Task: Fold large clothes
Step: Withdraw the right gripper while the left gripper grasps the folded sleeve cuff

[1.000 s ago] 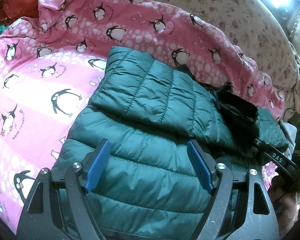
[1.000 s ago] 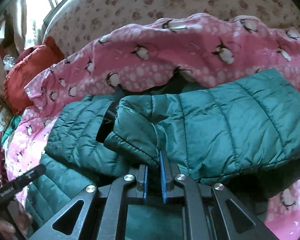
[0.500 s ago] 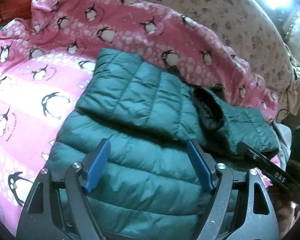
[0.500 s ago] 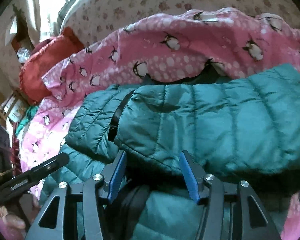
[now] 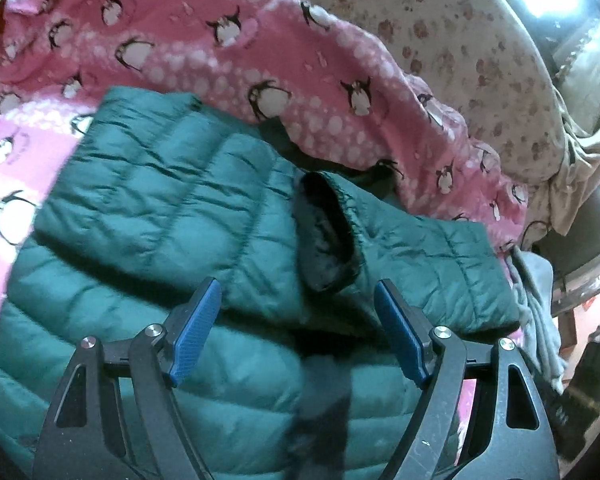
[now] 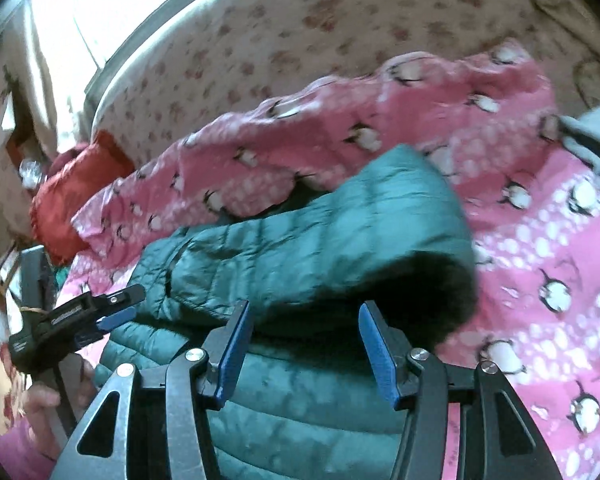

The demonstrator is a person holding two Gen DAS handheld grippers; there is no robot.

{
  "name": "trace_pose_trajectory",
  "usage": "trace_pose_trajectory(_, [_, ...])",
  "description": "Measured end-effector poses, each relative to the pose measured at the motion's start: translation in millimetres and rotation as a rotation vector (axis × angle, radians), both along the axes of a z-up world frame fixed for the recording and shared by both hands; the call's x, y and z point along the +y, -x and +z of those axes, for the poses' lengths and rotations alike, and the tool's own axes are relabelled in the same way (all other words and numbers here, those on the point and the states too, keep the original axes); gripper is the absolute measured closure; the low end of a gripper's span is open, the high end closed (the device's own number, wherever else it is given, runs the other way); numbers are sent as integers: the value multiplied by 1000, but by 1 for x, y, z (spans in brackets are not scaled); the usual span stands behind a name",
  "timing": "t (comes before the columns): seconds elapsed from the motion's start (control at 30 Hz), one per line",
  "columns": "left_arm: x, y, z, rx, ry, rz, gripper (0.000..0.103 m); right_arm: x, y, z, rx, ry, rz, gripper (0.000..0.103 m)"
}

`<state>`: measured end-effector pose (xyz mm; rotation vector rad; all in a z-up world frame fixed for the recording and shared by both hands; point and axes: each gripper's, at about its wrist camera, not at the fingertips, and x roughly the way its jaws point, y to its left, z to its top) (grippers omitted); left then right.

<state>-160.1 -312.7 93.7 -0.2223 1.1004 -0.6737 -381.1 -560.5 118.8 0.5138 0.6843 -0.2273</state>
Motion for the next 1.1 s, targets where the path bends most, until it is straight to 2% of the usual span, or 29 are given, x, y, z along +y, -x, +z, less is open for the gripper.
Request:
trace_pose_trajectory(0.2, [-34, -2, -10, 23, -22, -10, 24, -14, 19, -10, 3, -18, -30, 50])
trace_pose_trajectory(0.27, [-39, -2, -11, 1, -13, -11, 24, -16, 22, -11, -5, -25, -37, 50])
trace_pose_trajectory(0.3, [-42, -1, -11, -14, -14, -21, 31, -17, 23, -12, -6, -27, -39, 50])
trace_pose_trajectory(0.33, [-45, 0, -11, -28, -28, -42, 52, -17, 24, -12, -5, -26, -43, 50])
trace_pose_trajectory(0.4, [-51, 0, -11, -41, -76, -83, 73, -19, 26, -12, -3, -21, -52, 50])
trace_pose_trajectory(0.47, [-46, -2, -4, -54, -63, -103, 80, -21, 27, -11, 1, -15, -65, 50])
trace_pose_trajectory(0.63, [-12, -14, 29, -131, -41, -66, 82, -28, 27, -3, -17, -6, -114, 50])
trace_pose_trajectory(0.77, [17, -30, 42, -168, -53, -23, 82, -31, 13, -2, -7, -3, -135, 50])
trace_pose_trajectory(0.93, [48, -45, 36, -182, -95, 24, 83, -25, -16, -14, 35, -3, -121, 50])
trace_pose_trajectory(1.1, [72, -58, 19, -160, -121, 57, 83, -18, -45, -23, 65, -15, -101, 50])
